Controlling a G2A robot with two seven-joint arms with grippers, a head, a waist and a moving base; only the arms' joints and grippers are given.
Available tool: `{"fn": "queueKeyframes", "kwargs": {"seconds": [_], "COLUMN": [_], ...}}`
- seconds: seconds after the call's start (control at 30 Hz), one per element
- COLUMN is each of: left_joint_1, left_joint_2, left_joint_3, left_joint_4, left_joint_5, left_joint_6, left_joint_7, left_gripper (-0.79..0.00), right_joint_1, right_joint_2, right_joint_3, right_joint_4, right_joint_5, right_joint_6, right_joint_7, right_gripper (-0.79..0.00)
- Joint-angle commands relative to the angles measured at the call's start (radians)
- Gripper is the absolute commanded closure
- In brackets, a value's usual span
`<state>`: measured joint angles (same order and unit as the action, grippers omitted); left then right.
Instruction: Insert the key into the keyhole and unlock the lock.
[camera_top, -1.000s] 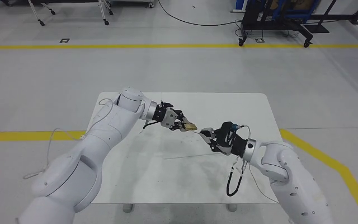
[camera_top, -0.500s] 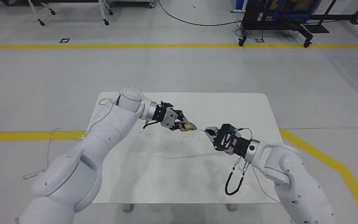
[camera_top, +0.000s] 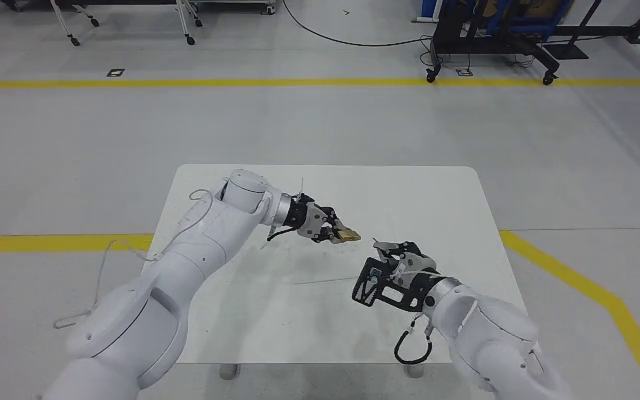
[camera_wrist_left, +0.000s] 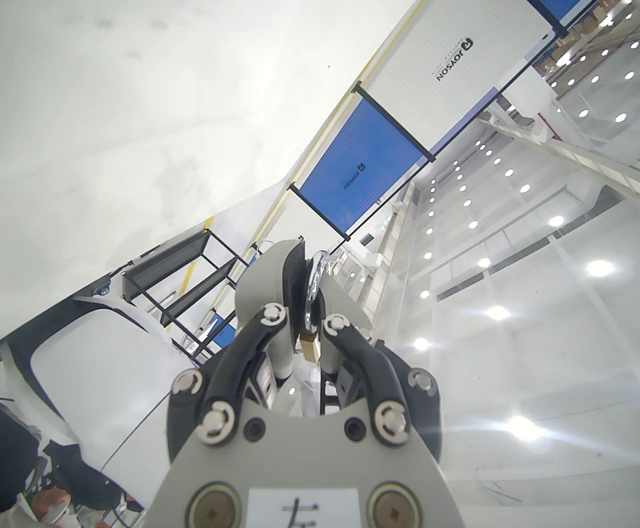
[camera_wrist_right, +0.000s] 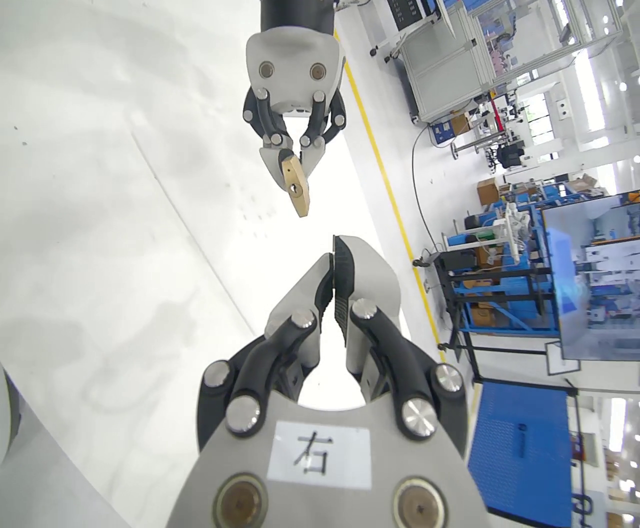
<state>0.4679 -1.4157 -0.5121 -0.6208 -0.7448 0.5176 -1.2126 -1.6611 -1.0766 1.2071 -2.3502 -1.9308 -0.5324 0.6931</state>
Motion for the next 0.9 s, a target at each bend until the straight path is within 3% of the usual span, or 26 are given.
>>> {"fn": "queueKeyframes", "kwargs": {"seconds": [0.0, 0.13, 0.3, 0.87], "left_joint_1": [0.001, 0.000, 0.002, 0.004], "left_joint_2": [-0.001, -0.003, -0.006, -0.016], "left_joint_3": [-0.010, -0.006, -0.012, -0.020], "left_joint_4": [0.005, -0.001, 0.000, 0.005], "left_joint_5": [-0.011, 0.021, 0.033, 0.088], "left_joint_6": [0.002, 0.002, 0.002, 0.008], "left_joint_7": [0.000, 0.011, 0.011, 0.003], "left_gripper": [0.000, 0.000, 0.000, 0.000], "right_joint_1": [0.016, 0.052, 0.095, 0.204], "right_joint_2": [-0.003, -0.015, -0.030, -0.067], "right_joint_3": [-0.055, -0.163, -0.224, -0.268], "right_joint_4": [0.000, 0.008, 0.031, 0.139], "right_joint_5": [-0.069, -0.174, -0.181, -0.135], "right_joint_6": [-0.010, 0.003, 0.003, -0.019], "right_joint_7": [0.035, 0.092, 0.117, 0.199], "right_gripper": [0.000, 0.000, 0.000, 0.000]}}
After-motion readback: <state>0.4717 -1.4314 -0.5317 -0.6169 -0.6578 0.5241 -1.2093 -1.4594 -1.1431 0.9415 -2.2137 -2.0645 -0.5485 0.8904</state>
